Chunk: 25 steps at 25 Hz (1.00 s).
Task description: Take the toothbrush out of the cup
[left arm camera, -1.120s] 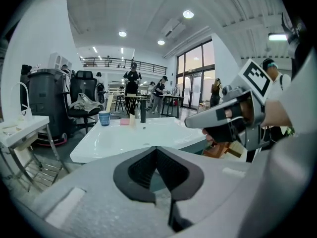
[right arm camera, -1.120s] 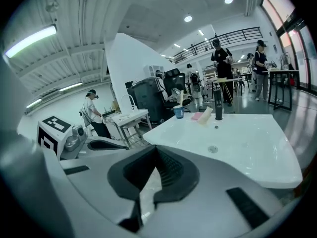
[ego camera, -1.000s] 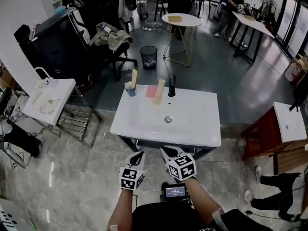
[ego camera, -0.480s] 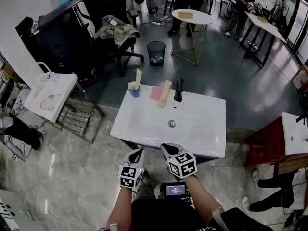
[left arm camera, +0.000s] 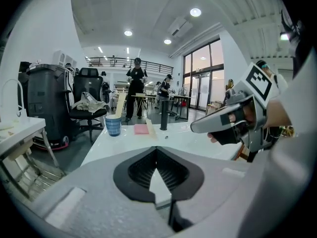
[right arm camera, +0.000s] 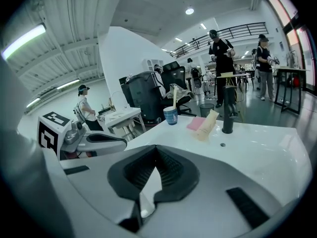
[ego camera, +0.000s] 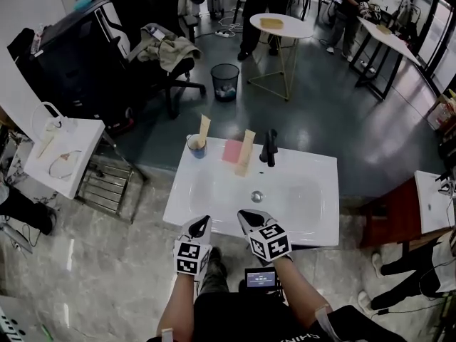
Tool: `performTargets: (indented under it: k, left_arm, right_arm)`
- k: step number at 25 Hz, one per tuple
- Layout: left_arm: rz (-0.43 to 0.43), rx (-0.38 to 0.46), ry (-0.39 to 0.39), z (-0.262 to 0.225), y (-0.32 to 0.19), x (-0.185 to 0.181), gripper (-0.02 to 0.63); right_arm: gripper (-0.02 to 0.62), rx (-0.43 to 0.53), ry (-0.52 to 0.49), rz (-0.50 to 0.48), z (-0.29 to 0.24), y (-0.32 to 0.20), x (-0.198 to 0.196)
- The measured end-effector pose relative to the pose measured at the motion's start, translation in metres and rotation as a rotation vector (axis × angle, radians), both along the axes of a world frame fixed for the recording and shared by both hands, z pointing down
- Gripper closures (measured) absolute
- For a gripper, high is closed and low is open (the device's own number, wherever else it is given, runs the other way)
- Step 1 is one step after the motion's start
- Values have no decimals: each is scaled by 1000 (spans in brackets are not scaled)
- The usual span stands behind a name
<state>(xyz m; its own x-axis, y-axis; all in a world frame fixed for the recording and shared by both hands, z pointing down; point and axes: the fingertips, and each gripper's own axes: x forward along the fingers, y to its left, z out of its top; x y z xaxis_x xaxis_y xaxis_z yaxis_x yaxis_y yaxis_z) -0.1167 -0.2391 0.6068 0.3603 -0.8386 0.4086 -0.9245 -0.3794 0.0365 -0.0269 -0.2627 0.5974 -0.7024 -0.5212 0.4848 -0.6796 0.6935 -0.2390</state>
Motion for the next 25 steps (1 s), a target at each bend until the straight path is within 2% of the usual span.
performTargets:
  k: [16, 25]
  left_arm:
    - [105, 5, 3, -8, -117, -82, 597]
    - [138, -19, 29, 2, -142, -86, 597]
  right_arm:
    - [586, -4, 0, 93, -10, -104, -84]
    - [586, -24, 13, 133, -2, -127, -88]
